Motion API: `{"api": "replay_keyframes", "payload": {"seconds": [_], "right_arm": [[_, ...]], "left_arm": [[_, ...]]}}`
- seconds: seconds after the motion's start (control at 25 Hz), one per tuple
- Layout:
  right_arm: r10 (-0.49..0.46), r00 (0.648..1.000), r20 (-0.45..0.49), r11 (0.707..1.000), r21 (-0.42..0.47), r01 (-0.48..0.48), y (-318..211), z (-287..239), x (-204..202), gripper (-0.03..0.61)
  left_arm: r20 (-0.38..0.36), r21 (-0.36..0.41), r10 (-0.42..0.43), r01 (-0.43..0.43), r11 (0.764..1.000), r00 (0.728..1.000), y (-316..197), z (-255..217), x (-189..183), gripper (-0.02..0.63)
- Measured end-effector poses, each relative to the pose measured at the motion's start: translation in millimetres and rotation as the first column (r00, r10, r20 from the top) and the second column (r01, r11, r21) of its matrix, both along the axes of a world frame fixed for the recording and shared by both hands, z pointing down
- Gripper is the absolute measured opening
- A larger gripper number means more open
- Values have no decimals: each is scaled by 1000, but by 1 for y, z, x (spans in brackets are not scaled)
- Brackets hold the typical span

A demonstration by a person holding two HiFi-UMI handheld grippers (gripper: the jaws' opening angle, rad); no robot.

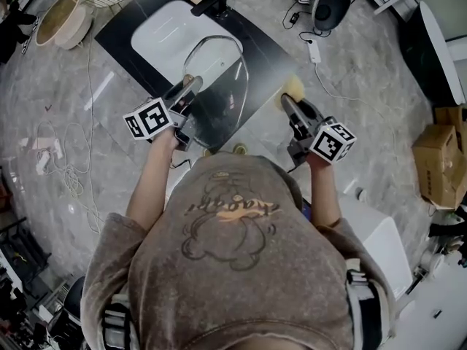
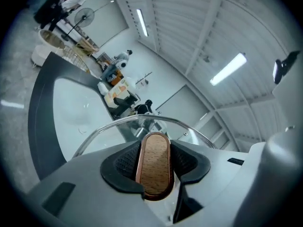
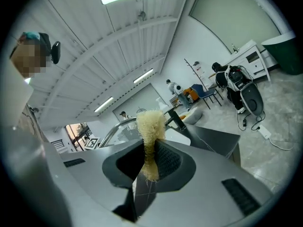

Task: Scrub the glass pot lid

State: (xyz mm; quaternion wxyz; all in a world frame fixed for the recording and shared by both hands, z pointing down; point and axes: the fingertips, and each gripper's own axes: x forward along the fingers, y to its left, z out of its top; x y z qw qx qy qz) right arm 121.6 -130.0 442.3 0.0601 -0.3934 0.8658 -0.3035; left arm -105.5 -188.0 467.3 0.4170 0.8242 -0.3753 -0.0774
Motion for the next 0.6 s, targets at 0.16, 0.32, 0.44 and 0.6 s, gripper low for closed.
{"api": "replay_keyframes", "payload": {"seconds": [0.16, 0.32, 0.44, 0.6], "right_arm": [[79, 997, -10, 997, -5, -79, 3, 3, 21, 49], [140, 990, -11, 990, -10, -140, 8, 5, 38, 49], [177, 984, -14, 984, -20, -178, 13, 7, 49, 49], [224, 974, -20, 974, -32, -224, 25, 12, 62, 49]], "left_arm": [[215, 22, 79, -85, 996, 973, -8, 16, 24, 179], [441, 28, 172, -205, 978, 881, -15, 42, 53, 179], [547, 15, 219, -271, 962, 808, -18, 65, 73, 179], [619, -25, 273, -329, 944, 737, -17, 93, 97, 179]]}}
